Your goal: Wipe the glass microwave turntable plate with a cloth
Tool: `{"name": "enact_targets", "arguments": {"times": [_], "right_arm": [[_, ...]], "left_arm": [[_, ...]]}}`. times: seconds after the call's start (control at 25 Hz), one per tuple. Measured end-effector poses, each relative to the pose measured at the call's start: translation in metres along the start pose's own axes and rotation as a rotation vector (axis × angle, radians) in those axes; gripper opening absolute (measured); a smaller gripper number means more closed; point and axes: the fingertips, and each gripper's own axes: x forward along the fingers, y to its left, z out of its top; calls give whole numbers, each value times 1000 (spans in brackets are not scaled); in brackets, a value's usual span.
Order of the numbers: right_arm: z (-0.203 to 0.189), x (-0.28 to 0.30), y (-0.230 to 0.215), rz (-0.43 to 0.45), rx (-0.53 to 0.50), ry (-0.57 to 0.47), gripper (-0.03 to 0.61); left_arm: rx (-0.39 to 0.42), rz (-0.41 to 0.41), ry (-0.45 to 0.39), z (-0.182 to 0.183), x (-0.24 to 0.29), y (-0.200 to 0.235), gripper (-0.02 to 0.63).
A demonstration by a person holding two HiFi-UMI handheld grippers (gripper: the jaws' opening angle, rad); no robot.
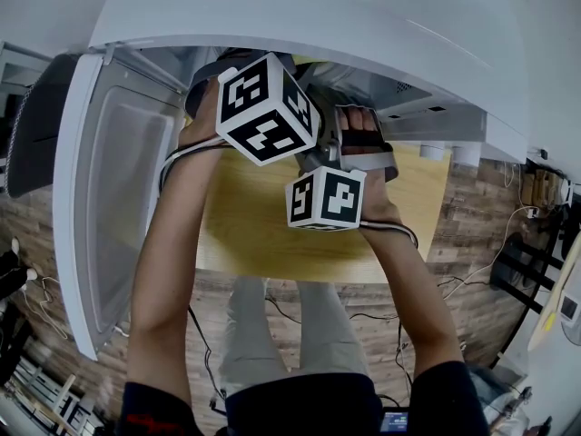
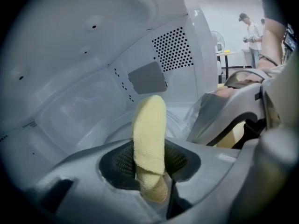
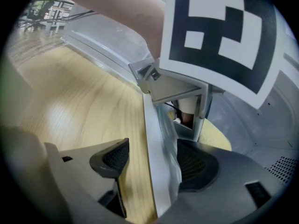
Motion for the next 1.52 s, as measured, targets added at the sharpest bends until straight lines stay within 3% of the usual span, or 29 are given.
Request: {"name": "enact_targets", "arguments": {"times": [0.56,0.96,1.16,1.36,1.4,1.48,1.52], "right_arm": [[8,-11,0,69,75,-19,304],[19,-41,5,114,152,-28,304],[24,-61,1,131,263,-37,304],[31,-95,-13,128,453,-59,299],[32,-103,-18,118,486,-62,280],[35,-119,-26,94,532,-69,148],[36,-128,-28,89,546,-73,138]], "left_arm": [[-112,44,19,-23,-37,-8,121],[-302,59,21,-48,-86,-28,121],[-399,80,-8,-44,-112,-40,121],[-494,114,-9,-43,-147,-50,121],[-525,117,-17,-43,-155,-51,121],[-605,125,-43,-40,-174,-52,121],[-647,129,-63,-37,-185,-52,121]]}}
